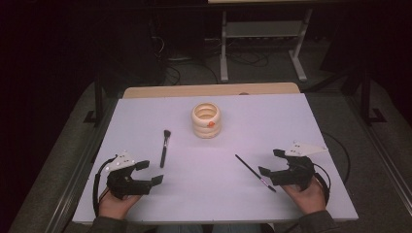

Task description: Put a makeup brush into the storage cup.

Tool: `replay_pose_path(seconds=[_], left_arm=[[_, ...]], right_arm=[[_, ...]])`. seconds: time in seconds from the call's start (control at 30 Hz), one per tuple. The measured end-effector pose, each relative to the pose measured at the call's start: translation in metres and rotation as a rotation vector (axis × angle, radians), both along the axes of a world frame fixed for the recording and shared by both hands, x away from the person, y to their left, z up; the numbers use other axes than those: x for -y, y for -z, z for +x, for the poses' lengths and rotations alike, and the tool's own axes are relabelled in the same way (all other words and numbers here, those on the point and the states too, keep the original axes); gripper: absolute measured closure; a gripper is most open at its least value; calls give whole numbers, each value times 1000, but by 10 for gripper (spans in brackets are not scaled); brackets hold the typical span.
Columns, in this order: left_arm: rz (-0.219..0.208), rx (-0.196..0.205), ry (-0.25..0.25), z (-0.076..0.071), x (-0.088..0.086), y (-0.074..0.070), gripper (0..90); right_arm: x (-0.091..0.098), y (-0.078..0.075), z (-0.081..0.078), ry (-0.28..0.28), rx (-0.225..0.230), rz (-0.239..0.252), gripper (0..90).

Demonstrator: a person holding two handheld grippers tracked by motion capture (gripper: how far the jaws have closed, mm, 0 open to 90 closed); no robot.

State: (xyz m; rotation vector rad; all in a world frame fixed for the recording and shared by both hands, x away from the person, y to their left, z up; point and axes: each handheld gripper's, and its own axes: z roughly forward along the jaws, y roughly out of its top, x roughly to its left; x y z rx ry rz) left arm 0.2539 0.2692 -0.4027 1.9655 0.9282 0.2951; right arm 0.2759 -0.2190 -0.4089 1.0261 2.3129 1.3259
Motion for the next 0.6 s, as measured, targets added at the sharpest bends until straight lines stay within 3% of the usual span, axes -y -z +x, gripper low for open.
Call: replay_pose_path(seconds=[0.1,0.37,0.6], left_arm=[[13,-6,3,1,1,1,210],[20,-17,6,4,3,3,218],[9,-26,-9,7,2,2,226]], right_arm=[[0,0,0,1,-14,3,139],[0,0,-1,-3,-1,2,140],[3,0,1,-1,-2,11,140]])
